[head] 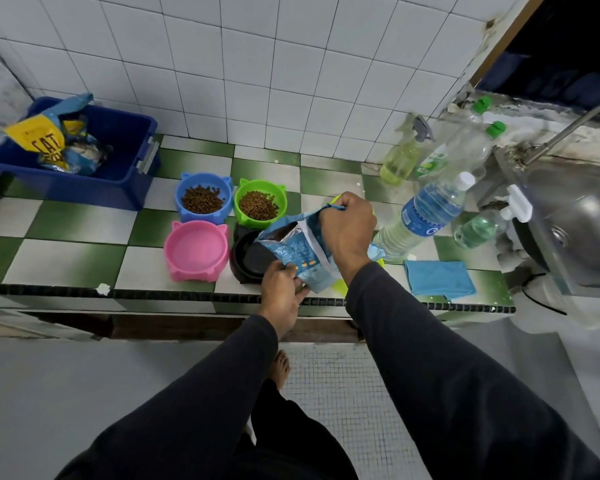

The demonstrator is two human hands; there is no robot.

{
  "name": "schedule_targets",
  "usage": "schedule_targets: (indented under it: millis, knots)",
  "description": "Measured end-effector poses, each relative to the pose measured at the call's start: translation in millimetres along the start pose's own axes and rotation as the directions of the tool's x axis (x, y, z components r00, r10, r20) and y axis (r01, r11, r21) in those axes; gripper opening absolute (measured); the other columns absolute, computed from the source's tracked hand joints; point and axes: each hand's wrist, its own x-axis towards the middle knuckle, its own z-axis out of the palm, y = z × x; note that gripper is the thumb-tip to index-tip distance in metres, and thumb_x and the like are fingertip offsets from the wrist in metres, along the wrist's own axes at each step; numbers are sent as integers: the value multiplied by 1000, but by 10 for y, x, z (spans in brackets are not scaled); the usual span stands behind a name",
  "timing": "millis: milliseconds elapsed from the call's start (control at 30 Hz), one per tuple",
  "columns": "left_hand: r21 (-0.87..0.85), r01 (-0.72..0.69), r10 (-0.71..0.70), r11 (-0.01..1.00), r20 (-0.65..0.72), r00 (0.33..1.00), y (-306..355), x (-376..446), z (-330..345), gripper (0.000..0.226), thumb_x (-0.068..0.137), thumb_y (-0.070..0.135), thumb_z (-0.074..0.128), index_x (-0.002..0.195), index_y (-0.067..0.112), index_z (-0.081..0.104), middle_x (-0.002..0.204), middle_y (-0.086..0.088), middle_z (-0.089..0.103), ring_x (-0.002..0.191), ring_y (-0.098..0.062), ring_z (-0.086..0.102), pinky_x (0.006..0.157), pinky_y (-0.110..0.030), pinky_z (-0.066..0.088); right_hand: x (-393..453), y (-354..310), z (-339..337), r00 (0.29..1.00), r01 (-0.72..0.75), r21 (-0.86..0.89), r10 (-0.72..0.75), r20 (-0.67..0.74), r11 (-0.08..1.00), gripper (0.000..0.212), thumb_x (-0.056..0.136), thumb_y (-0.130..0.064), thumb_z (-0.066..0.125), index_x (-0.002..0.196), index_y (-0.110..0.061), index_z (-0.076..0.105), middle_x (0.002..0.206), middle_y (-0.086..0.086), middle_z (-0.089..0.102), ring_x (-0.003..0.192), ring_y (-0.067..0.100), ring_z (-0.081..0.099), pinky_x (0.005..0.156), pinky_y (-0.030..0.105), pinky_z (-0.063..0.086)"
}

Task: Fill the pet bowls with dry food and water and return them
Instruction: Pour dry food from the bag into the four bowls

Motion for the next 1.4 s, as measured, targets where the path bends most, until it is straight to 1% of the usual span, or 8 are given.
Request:
schedule_targets:
  millis: [133, 300, 433, 567, 800, 1000, 1267, 1400]
  knots:
    - [1, 39, -39, 999, 0, 999, -25, 42, -6, 38, 108, 4, 36, 139, 9, 56, 132, -18, 68, 121, -35, 66, 105, -54, 52, -11, -26, 41, 995, 92, -75, -89, 44, 993, 13, 68, 2, 58, 60, -6, 52, 57, 1, 45, 62, 20, 39, 54, 37, 34]
    - [-14, 93, -93, 996, -17, 996, -33, 61, -2, 43, 105, 1, 33, 140, 9, 56, 135, -20, 66, 123, -38, 64, 89, -48, 57, -41, -37, 102, 983, 169, -127, -158, 91, 977, 5, 68, 0, 57, 64, -2, 54, 61, 6, 51, 64, 24, 45, 56, 41, 37]
    - [-41, 133, -134, 990, -19, 991, -26, 76, 25, 39, 108, 6, 34, 141, 9, 54, 135, -21, 66, 122, -39, 65, 88, -51, 57, -17, -74, 152, 976, 193, -186, -168, 139, 963, 11, 64, -3, 57, 60, -10, 51, 61, 6, 54, 65, 29, 51, 55, 39, 40]
    - [-47, 156, -158, 987, -33, 987, -26, 123, 43, 33, 111, 13, 34, 133, 11, 58, 124, -18, 71, 105, -34, 70, 77, -46, 58, 12, -67, 193, 960, 254, -283, -205, 192, 925, 4, 63, -6, 57, 63, -9, 55, 58, 1, 51, 63, 31, 51, 53, 34, 36]
    - [-56, 213, -215, 975, -22, 976, -61, 246, 24, 31, 112, 16, 32, 106, 17, 62, 79, -3, 80, 74, -24, 76, 70, -44, 56, 40, -56, 260, 943, 302, -318, -233, 237, 899, 11, 64, -7, 56, 60, -13, 48, 54, -5, 45, 55, 24, 43, 52, 31, 25]
    - [-129, 237, -241, 963, -13, 971, -40, 313, 40, 28, 112, 17, 37, 113, 13, 64, 98, -11, 76, 90, -32, 72, 76, -49, 57, 68, -88, 319, 921, 359, -365, -262, 290, 859, 21, 67, -8, 56, 56, -17, 42, 53, -7, 39, 61, 34, 46, 56, 31, 31]
    - [-174, 263, -265, 949, 12, 964, 7, 303, 18, 28, 111, 18, 40, 121, 8, 64, 87, -11, 80, 88, -31, 72, 70, -47, 58, 137, -120, 436, 906, 364, -423, -210, 367, 830, 5, 67, -10, 55, 69, -15, 54, 66, 3, 51, 70, 37, 56, 59, 31, 38]
    - [-186, 272, -272, 944, 28, 962, 18, 310, -10, 27, 111, 16, 39, 115, 9, 65, 85, -11, 79, 81, -30, 74, 69, -47, 58, 142, -112, 490, 907, 359, -426, -202, 370, 830, 12, 65, -10, 55, 62, -15, 44, 58, -2, 43, 64, 34, 50, 55, 29, 32]
